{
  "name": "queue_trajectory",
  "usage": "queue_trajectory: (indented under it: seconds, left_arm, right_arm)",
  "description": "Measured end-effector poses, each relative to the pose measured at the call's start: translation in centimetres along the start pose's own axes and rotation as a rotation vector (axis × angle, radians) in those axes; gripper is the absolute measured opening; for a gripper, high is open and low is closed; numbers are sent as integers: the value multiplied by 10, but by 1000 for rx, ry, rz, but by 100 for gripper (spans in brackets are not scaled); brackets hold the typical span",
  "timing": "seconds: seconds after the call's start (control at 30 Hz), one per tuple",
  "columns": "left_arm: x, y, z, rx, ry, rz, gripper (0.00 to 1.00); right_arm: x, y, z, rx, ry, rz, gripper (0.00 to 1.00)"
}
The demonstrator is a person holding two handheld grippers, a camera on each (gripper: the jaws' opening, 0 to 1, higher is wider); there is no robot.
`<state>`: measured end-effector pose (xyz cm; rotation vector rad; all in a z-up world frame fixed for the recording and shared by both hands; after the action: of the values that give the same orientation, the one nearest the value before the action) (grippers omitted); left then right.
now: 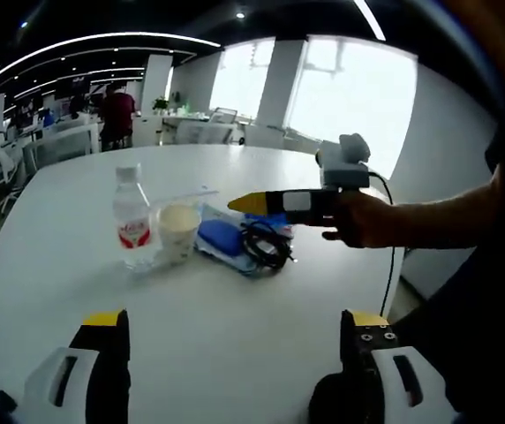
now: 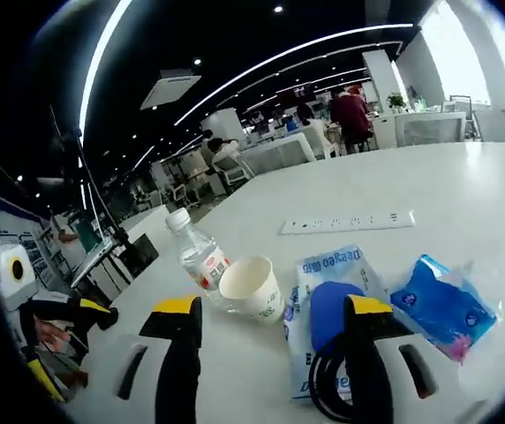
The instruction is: Arrange the tabletop items into an orderly group along one side of the table until the central work area is clear of visible clutter.
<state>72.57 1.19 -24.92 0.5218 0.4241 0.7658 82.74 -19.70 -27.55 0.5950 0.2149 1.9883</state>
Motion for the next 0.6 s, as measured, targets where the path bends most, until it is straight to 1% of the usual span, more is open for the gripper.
queue_trajectory:
  seconds: [0.03,0.13,0.2,0.3,0.37,0.4,0.47,0.6]
  left_arm:
    - [1,0,0,-1,0,1,98]
    - [3,-3,3,-11,1,5,99]
    - [2,-4,4,-14,4,6,99]
    - [5,-6,6,-19,3,9,99]
    - [5,-7,9,-26,9,10,99]
    - [4,-8,11,-30,12,12,99]
    - [6,-9,12,-38,20,15,100]
    - [6,-12,15,-52,32,20,100]
  right_arm:
    - [-1,3,-1,0,5,1,66]
    - [-8,23,-1,-3,46,-17,72]
    - [-12,33,-3,8,104,-22,74]
    - [-15,45,-4,15,120,-25,79]
    - [-18,54,-3,37,160,-40,82]
    - [-21,60,-8,89,191,-51,84]
    - [-24,67,-12,86,178,-47,88]
    - [-30,88,-13,90,141,-56,95]
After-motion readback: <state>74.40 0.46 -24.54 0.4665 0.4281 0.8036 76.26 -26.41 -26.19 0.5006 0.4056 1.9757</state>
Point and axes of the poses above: the point that each gripper's makers call its tool centre point, and the gripper's own axes: y roughly backward along the fingers, x roughly to its left, z roughly out of its top, the point moved 5 cm from there along y, roughly backward along the fingers, and after that the axes turned 1 degree about z, right-handed, at the moved point
